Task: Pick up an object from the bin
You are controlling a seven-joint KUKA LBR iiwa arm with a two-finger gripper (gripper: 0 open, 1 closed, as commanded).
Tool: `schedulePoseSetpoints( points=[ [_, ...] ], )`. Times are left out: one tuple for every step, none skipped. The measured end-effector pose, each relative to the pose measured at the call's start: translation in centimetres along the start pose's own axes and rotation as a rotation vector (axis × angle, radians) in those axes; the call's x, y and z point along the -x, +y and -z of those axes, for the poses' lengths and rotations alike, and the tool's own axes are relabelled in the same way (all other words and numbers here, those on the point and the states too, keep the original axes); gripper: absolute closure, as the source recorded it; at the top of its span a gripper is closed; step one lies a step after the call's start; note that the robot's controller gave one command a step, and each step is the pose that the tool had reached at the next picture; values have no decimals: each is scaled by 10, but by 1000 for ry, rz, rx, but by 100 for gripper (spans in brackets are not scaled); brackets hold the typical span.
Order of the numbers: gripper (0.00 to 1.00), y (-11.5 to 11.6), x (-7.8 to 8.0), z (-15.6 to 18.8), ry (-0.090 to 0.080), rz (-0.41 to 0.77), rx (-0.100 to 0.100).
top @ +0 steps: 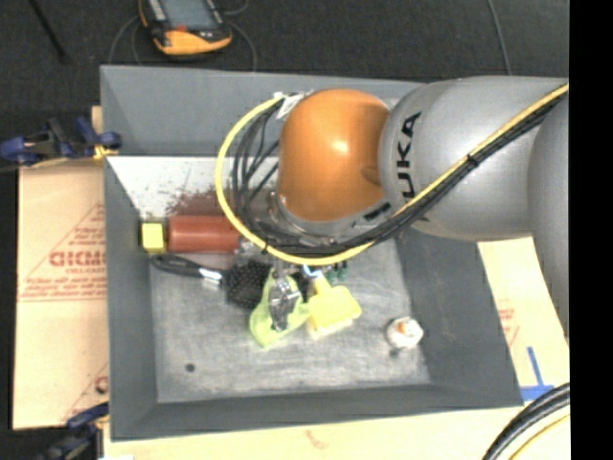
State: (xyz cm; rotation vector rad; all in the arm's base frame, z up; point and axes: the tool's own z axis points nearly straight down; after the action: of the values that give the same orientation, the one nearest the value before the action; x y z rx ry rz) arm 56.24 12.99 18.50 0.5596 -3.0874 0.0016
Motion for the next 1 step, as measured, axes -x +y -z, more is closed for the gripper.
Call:
schedulePoseSetpoints(
  points=[
    [0,-32,-19,-6,-8,-4,1]
  ],
)
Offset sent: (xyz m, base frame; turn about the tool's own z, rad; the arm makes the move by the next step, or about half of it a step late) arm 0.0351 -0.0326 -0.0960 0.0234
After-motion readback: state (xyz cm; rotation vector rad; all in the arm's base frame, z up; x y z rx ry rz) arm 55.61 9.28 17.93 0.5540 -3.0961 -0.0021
